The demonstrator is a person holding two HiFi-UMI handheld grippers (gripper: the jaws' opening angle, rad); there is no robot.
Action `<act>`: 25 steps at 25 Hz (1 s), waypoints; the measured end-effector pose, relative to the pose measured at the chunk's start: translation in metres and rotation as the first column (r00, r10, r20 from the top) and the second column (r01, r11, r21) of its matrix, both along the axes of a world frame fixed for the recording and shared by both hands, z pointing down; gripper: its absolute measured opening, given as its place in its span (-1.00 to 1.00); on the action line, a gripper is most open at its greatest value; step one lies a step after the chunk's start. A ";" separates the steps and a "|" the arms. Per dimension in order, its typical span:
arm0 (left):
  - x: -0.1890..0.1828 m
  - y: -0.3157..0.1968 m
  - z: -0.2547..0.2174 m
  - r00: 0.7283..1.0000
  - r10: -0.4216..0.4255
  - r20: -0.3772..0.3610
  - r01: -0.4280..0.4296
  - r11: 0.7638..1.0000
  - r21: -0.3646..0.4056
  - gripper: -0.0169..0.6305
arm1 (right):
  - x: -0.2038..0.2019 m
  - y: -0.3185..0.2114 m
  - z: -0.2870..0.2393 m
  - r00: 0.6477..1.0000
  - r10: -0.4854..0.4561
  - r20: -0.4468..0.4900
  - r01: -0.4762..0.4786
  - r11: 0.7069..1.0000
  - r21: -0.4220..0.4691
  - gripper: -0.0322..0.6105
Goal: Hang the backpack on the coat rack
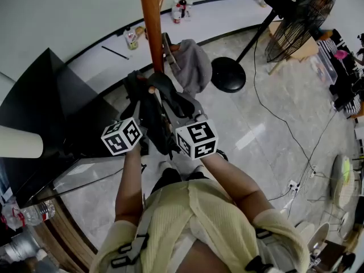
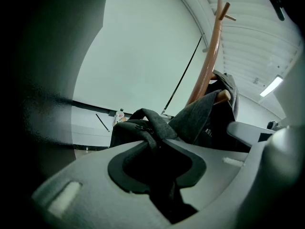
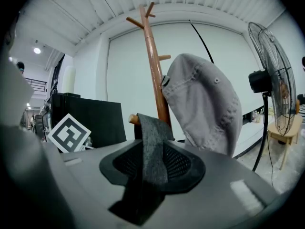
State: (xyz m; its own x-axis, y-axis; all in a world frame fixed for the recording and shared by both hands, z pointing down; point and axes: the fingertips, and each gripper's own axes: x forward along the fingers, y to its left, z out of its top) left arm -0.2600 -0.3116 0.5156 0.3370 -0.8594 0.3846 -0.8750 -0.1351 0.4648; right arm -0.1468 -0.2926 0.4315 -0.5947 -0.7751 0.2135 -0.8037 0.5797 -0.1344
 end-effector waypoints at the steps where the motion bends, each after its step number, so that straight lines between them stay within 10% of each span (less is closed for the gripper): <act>1: 0.001 0.000 0.001 1.000 -0.003 -0.003 0.003 1.000 -0.004 -0.68 | 0.001 0.001 -0.001 1.000 0.001 0.001 -0.001 1.000 0.002 -0.47; 12: 0.005 0.024 0.068 0.998 -0.054 -0.040 0.047 0.985 -0.163 -0.71 | 0.021 0.010 0.014 0.999 0.031 0.015 -0.030 0.997 -0.068 -0.51; 25: 0.004 0.033 0.084 0.993 -0.091 -0.075 0.077 0.982 -0.175 -0.69 | 0.031 0.030 0.031 0.999 0.016 0.034 -0.011 0.991 -0.136 -0.54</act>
